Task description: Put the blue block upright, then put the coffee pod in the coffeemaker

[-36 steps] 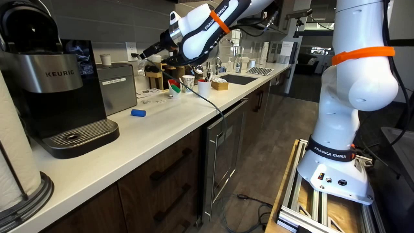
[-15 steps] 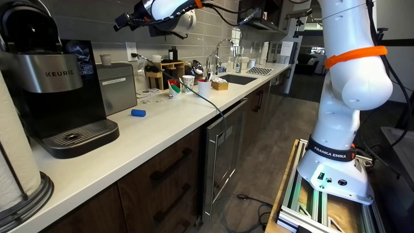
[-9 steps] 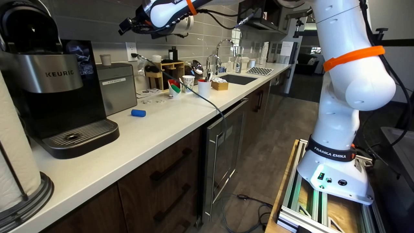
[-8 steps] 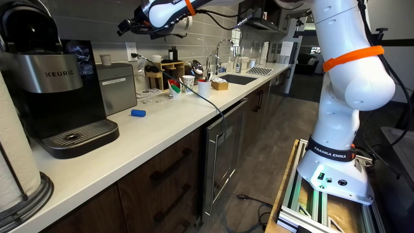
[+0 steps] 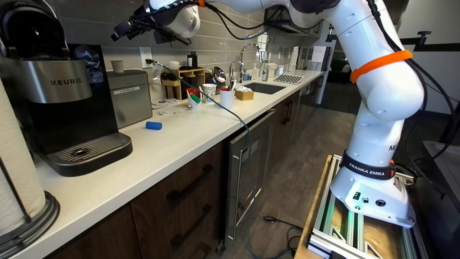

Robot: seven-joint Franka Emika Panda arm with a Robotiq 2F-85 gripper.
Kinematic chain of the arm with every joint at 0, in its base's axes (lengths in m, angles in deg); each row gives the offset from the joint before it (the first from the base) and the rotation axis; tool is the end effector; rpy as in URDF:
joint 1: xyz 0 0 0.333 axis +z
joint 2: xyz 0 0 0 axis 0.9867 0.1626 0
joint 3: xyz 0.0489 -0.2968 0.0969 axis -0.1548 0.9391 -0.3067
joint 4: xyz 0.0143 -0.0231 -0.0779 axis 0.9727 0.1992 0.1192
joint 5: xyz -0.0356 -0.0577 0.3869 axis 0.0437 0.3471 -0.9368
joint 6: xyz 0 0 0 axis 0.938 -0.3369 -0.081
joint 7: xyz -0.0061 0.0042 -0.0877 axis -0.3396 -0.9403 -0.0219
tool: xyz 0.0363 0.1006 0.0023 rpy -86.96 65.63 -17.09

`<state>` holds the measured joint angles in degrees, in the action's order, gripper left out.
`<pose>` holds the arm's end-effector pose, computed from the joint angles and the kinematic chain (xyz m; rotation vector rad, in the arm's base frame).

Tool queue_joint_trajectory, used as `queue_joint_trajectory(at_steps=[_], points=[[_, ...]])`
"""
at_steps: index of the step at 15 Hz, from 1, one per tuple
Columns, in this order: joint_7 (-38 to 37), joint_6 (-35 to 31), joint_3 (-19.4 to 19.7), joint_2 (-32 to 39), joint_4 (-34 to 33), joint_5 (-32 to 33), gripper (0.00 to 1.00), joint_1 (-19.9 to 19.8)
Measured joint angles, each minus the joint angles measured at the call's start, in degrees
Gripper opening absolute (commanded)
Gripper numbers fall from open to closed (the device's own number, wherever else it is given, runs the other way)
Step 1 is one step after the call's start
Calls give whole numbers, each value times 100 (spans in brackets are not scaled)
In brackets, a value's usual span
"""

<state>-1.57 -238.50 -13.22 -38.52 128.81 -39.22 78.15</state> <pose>0.7512 0.1501 0.5321 -2.5192 -0.6934 -1.5001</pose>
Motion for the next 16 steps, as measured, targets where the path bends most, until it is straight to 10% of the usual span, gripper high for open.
queue_joint_trajectory(at_steps=[7, 16], points=[[-280, 1856, -74, 385, -1025, -205, 100, -272], [-878, 2190, 497, 446, -1436, 48, 100, 203]])
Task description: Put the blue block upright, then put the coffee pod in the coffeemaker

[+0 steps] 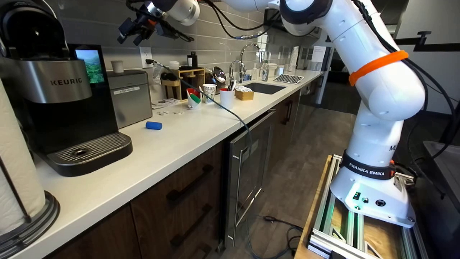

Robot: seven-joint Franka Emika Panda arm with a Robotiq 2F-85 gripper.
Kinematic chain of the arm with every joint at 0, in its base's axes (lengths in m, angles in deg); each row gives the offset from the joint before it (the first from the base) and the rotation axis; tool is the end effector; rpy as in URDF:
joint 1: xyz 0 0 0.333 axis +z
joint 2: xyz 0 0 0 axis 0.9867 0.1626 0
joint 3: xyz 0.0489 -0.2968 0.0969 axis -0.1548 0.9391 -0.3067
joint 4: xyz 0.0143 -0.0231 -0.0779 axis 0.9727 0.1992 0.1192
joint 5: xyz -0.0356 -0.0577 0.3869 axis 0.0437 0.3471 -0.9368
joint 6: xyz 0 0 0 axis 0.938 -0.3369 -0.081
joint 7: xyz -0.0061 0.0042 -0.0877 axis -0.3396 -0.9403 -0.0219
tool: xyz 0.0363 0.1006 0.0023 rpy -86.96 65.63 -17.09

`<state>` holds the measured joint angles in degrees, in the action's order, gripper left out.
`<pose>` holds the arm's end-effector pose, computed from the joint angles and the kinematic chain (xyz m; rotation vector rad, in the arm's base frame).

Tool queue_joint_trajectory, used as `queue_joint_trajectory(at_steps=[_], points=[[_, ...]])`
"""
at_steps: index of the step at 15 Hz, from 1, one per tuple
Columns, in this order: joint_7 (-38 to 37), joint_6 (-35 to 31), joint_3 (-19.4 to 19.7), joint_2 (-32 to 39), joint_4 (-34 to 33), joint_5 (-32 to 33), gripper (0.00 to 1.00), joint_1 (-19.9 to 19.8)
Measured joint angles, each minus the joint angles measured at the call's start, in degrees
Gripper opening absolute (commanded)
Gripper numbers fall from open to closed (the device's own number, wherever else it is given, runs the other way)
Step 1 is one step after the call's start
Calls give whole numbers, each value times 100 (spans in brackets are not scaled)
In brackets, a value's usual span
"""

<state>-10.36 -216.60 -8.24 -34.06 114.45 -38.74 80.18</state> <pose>0.7775 0.1252 0.5449 -2.6569 -0.5455 -1.1782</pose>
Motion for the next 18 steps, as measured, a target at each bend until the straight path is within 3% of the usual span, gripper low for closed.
queue_joint_trajectory(at_steps=[5, 13, 18], points=[[-314, 534, 472, 256, -404, 173, 100, 258], [-302, 1983, 687, 1000, -1976, 310, 100, 583], [-332, 1803, 951, 1544, -2645, 623, 100, 863]])
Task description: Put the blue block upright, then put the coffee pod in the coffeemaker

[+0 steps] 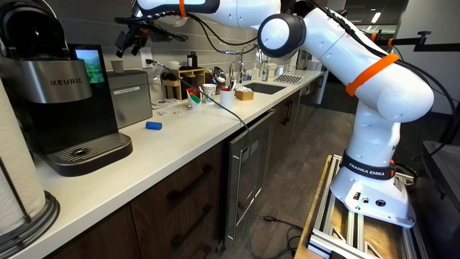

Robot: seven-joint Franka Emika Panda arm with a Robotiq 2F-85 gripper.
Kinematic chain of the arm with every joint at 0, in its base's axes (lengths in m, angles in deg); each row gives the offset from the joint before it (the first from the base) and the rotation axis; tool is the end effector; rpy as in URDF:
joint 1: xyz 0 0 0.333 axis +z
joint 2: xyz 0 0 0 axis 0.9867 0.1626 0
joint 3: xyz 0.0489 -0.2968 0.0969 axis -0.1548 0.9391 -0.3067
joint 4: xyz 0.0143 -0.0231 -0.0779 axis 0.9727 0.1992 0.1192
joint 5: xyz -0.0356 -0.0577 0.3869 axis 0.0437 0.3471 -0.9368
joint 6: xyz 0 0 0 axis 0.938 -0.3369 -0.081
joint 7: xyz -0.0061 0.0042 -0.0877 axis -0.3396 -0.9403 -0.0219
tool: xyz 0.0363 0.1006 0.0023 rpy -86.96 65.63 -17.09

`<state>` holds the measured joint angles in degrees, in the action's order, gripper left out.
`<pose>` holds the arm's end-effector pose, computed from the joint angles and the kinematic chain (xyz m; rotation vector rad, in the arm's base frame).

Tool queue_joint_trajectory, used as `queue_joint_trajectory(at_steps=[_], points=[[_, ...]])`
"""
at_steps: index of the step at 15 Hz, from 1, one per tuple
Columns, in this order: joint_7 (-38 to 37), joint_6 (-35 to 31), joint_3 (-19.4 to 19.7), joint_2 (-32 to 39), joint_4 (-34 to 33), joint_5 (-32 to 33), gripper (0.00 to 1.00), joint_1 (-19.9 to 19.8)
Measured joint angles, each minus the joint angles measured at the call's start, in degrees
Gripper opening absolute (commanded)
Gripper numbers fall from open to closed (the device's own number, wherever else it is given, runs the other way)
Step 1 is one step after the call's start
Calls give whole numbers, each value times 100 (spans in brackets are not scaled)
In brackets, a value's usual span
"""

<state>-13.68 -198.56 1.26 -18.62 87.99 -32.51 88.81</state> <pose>0.8066 0.1509 0.5171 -2.8500 -0.6476 -1.0251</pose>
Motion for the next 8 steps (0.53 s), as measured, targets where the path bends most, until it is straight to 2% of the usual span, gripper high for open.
queue_joint_trajectory(at_steps=[5, 8], points=[[-2, -83, 8, 33, -29, 4, 100, 2], [-18, -544, 20, 121, -29, 4, 100, 2]])
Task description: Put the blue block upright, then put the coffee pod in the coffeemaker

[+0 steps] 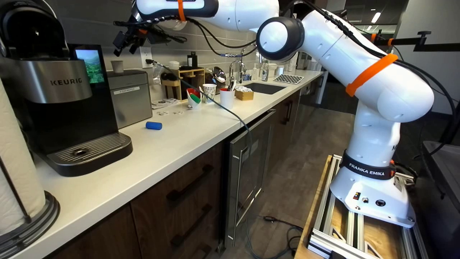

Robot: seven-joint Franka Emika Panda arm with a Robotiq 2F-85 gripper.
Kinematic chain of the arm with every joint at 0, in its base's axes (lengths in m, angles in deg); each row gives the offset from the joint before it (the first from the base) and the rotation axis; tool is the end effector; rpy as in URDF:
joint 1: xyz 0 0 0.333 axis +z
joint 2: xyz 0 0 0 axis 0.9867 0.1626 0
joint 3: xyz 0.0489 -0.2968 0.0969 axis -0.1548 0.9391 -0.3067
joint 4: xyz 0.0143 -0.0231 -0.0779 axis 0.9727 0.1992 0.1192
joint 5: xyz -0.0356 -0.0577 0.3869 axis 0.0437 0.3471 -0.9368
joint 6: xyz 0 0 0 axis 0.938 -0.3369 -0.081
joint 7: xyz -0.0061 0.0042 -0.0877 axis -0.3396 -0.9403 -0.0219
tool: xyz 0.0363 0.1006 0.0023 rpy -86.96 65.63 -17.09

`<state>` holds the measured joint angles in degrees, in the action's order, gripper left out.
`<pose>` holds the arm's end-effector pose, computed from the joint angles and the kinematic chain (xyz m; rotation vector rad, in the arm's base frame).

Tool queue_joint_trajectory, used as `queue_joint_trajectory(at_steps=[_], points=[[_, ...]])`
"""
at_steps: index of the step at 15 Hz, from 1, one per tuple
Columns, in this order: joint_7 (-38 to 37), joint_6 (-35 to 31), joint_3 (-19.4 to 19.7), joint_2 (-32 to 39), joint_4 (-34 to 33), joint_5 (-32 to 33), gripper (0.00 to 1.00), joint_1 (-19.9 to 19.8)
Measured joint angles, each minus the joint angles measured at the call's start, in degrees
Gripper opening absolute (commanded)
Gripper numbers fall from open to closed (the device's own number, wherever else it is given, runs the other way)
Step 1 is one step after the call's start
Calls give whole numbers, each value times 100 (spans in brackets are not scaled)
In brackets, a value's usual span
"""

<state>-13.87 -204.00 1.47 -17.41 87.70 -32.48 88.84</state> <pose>0.8127 0.1499 0.5152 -2.8161 -0.6270 -1.1410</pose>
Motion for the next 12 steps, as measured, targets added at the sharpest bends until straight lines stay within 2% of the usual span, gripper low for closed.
queue_joint_trajectory(at_steps=[6, 12], points=[[-54, -1023, 87, 323, -1, 0, 100, 4], [-32, -1236, 5, 419, -5, -6, 100, 16]])
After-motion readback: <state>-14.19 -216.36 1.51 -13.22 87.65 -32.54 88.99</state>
